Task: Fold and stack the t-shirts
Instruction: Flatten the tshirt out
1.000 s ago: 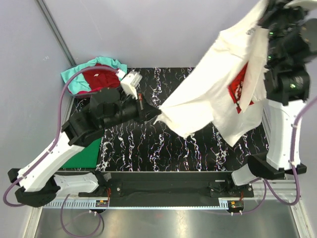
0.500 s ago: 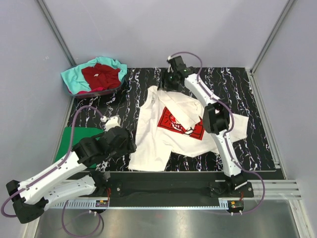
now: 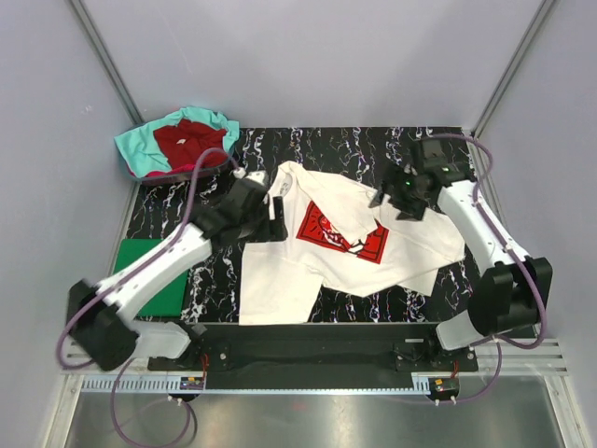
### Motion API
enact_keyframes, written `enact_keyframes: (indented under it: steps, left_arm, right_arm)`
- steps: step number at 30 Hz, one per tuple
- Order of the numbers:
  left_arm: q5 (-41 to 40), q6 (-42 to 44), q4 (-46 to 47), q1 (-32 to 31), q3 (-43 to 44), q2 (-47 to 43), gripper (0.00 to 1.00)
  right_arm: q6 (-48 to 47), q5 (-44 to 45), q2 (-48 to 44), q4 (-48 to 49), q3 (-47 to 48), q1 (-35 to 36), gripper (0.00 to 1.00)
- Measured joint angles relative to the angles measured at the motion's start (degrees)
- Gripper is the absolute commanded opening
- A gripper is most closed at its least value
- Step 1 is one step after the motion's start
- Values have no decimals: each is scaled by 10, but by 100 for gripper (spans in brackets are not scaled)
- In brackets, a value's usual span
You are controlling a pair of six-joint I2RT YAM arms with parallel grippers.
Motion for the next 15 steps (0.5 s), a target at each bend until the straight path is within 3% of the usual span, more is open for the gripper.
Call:
enact_keyframes:
  steps: [5, 11, 15]
  left_arm:
    - [76, 76, 45, 37, 66, 205, 75]
    - [111, 111, 64, 54, 147, 381, 74]
    - [128, 104, 82, 76, 154, 443, 74]
  right_arm:
    - [33, 47, -5, -16, -104, -115, 86]
    - [42, 85, 37, -28, -125, -131, 85]
    - [42, 101, 66, -15, -141, -134, 84]
